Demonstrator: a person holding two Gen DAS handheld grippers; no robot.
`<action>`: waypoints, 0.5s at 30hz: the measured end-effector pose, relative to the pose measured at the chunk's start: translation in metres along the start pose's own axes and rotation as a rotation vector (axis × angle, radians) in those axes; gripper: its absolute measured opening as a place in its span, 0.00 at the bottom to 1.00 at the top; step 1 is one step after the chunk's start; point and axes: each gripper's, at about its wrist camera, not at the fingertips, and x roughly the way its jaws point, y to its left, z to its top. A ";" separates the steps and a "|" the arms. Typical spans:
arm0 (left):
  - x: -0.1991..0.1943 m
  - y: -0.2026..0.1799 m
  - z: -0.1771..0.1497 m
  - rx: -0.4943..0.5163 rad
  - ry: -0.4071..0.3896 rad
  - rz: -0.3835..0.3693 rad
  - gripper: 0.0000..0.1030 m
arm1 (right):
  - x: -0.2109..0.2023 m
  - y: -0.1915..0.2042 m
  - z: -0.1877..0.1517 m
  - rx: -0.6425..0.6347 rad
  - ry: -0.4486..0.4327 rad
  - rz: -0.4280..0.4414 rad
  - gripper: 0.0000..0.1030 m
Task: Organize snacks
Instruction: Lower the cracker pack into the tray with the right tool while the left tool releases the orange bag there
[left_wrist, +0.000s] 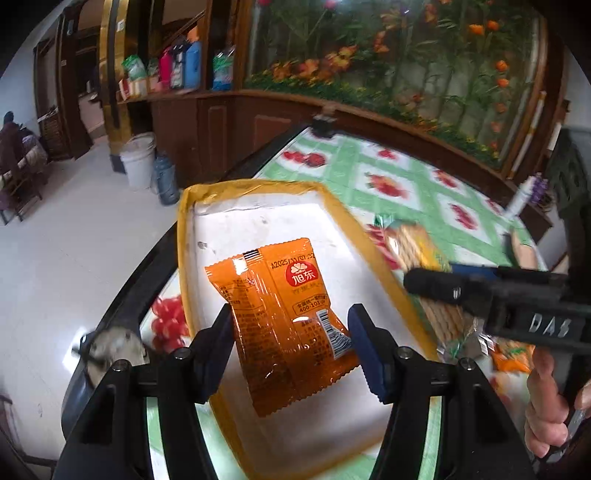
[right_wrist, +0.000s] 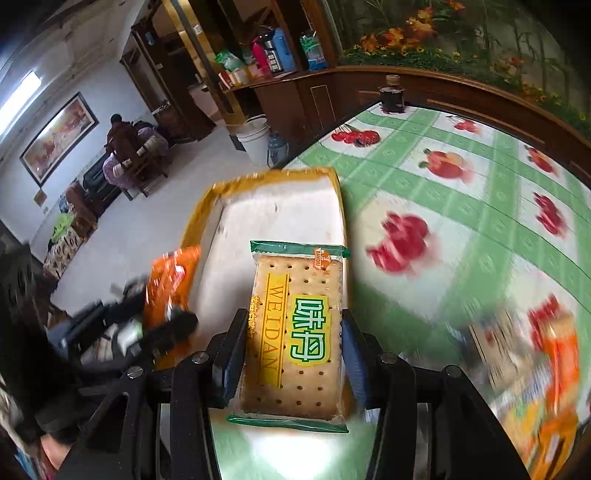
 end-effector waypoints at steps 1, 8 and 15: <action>0.007 0.003 0.004 -0.013 0.012 -0.005 0.59 | 0.005 -0.001 0.006 0.004 -0.001 0.008 0.50; 0.039 0.014 0.004 -0.062 0.078 0.017 0.59 | 0.080 0.001 0.050 0.040 0.073 0.009 0.50; 0.044 0.014 -0.005 -0.038 0.076 0.074 0.59 | 0.115 0.007 0.055 0.025 0.103 -0.014 0.50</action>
